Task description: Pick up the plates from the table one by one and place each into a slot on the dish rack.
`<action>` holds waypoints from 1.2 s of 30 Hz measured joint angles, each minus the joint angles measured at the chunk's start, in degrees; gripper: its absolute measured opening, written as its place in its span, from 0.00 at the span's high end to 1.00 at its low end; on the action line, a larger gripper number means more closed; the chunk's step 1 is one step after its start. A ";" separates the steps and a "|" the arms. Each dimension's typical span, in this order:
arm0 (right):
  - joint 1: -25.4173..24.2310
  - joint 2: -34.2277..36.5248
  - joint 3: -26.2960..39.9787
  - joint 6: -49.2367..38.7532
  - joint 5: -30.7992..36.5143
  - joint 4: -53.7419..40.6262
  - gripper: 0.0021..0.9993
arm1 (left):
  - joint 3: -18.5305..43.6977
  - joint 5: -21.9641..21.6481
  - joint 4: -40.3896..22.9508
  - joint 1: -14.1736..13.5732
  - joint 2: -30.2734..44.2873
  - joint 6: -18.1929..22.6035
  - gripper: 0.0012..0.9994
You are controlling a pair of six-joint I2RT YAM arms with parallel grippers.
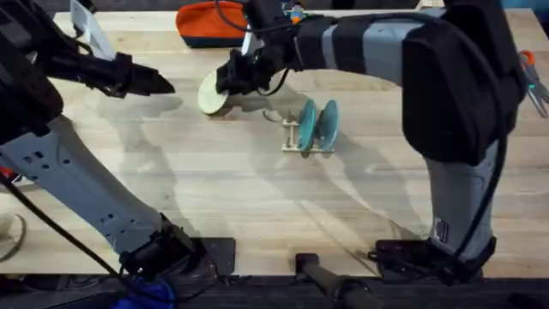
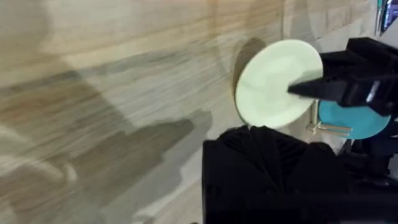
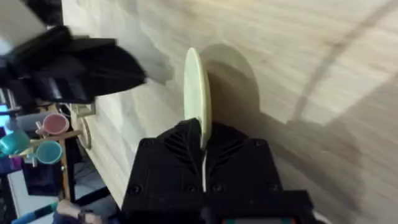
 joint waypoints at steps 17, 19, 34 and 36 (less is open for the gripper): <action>-1.51 -3.88 12.13 -19.59 4.87 -25.56 0.97 | 8.07 -14.86 -5.61 -11.80 -5.49 -1.18 0.96; -1.90 -3.88 15.10 -21.81 5.11 -28.35 0.97 | 8.10 -16.55 -5.61 -12.69 -8.54 -1.57 0.96; -5.26 -4.28 30.21 -34.03 12.46 -47.45 0.97 | 8.86 -23.05 -4.98 -13.19 -25.20 -3.43 0.48; -5.26 -5.08 31.35 -35.73 14.70 -49.04 0.97 | 8.86 -23.40 -4.96 -13.19 -25.07 -3.51 0.17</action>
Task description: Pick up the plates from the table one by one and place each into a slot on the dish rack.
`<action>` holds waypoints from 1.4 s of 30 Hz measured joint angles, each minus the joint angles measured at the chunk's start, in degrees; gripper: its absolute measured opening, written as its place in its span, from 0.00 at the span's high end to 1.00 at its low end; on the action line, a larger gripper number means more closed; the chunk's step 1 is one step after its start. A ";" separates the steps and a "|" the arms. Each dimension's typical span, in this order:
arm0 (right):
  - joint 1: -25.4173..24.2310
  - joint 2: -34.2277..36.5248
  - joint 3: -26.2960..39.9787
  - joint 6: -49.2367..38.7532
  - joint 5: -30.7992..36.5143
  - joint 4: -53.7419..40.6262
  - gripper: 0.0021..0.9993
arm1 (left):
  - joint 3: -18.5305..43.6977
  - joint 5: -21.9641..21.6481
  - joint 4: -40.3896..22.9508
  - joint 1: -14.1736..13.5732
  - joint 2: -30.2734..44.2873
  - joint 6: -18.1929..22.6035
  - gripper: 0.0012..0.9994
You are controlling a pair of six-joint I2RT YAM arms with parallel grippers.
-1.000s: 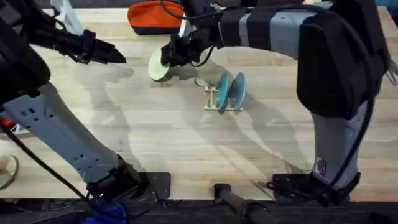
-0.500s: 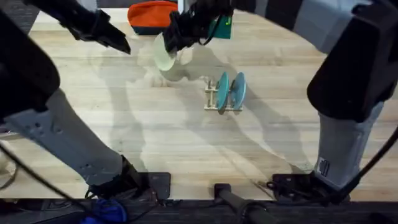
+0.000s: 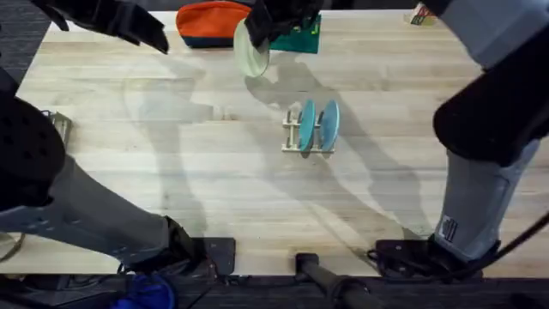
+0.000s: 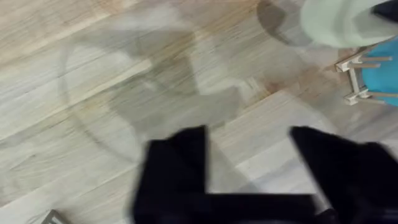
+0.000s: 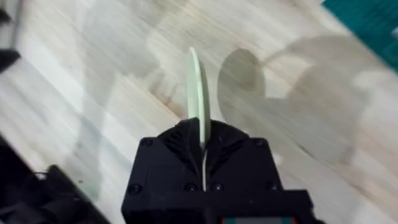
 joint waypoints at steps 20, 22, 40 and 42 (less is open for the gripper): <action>-2.62 -19.60 1.00 -0.41 17.95 -10.66 0.97 | 0.00 -0.67 0.00 0.00 0.02 -0.40 0.00; -2.62 -20.37 1.00 1.62 20.06 -12.19 0.97 | 0.00 -0.67 0.00 0.00 0.04 -0.40 0.00; -1.59 -24.64 1.00 15.61 29.40 -18.78 0.97 | 0.00 -0.67 0.00 0.00 0.04 -0.40 0.00; -0.55 -25.93 1.00 16.34 30.35 -18.93 0.97 | 0.00 -0.67 0.00 0.00 0.04 -0.40 0.00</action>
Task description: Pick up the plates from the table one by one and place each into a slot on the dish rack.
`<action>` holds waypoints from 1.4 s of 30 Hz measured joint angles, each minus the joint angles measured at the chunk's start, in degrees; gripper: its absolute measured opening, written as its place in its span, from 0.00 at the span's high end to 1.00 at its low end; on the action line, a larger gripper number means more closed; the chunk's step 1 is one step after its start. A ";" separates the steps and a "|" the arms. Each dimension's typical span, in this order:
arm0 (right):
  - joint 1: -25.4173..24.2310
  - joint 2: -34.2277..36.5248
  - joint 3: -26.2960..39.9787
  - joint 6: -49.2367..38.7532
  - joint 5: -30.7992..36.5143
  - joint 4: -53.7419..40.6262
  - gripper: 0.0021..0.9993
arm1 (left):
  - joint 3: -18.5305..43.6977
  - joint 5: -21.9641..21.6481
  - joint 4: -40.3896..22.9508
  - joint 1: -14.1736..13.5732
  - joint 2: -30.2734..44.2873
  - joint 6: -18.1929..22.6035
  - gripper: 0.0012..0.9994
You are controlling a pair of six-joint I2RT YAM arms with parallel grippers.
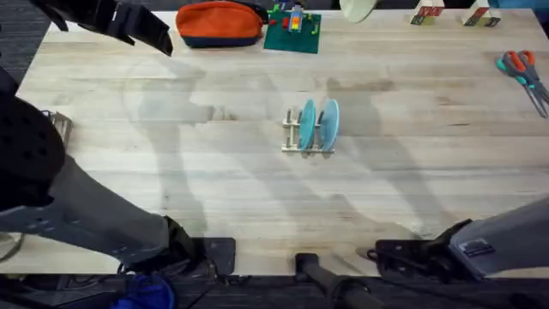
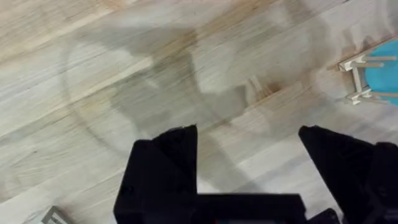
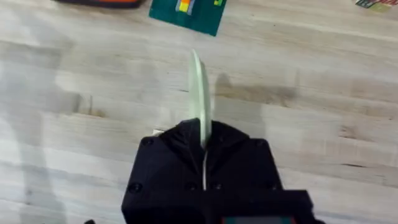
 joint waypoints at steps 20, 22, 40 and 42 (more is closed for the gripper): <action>5.97 -11.62 0.14 1.45 2.87 -7.20 0.97 | 0.00 0.00 0.00 0.00 0.00 0.00 0.01; 5.97 -11.92 0.29 2.12 2.95 -8.72 0.97 | 0.00 0.00 0.00 0.00 -0.01 0.00 0.00; 5.97 -12.38 0.39 2.85 1.00 -12.61 0.97 | 0.00 0.00 0.00 0.00 0.00 0.00 0.00; 5.97 -12.70 0.39 2.83 0.94 -12.61 0.97 | 0.00 0.00 0.00 0.00 0.00 0.00 0.00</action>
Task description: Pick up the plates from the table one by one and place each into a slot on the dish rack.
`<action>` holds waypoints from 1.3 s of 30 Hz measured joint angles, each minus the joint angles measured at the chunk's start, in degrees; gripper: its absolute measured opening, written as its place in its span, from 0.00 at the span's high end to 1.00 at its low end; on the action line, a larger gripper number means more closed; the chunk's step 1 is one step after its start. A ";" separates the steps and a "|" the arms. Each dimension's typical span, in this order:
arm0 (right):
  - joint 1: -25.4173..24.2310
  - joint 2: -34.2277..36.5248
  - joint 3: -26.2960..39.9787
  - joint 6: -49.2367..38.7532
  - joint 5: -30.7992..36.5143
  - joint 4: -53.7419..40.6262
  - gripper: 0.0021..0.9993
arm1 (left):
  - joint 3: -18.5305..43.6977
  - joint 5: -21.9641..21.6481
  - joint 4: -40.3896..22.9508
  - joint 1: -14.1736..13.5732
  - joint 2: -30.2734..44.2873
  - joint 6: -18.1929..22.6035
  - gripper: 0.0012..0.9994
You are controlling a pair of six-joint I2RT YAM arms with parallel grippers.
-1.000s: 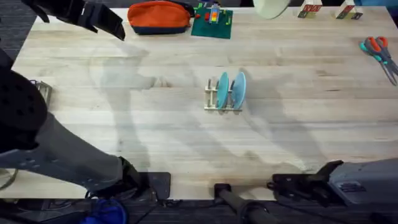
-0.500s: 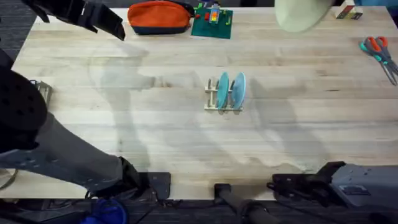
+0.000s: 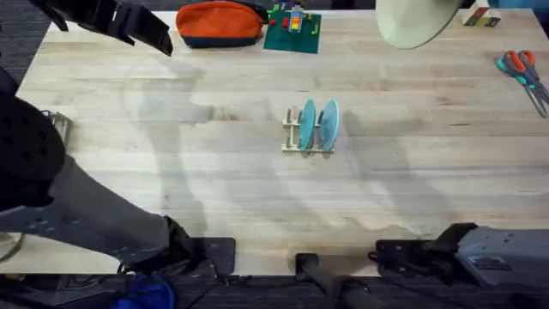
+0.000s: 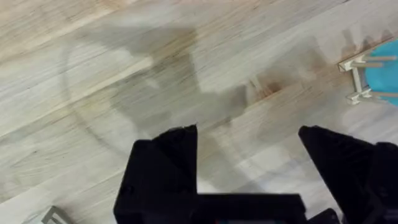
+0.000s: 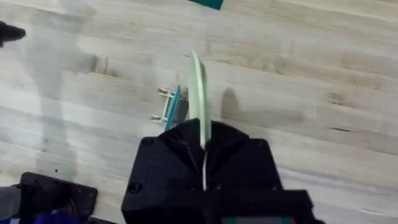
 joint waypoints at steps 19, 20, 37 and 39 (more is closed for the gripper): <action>0.00 3.09 -2.54 0.00 -0.38 0.00 0.97 | 0.00 0.00 0.00 0.00 0.00 0.00 0.00; 0.00 3.09 -3.19 0.00 -0.43 0.02 0.97 | 0.00 0.00 0.00 0.00 -0.02 0.00 0.00; 0.00 3.11 -14.34 9.12 -3.20 4.04 0.97 | 0.00 0.00 0.00 0.00 0.00 0.00 0.00; 0.00 3.11 -14.34 12.04 -3.20 4.07 0.97 | 0.00 0.00 0.00 0.00 0.00 0.00 0.00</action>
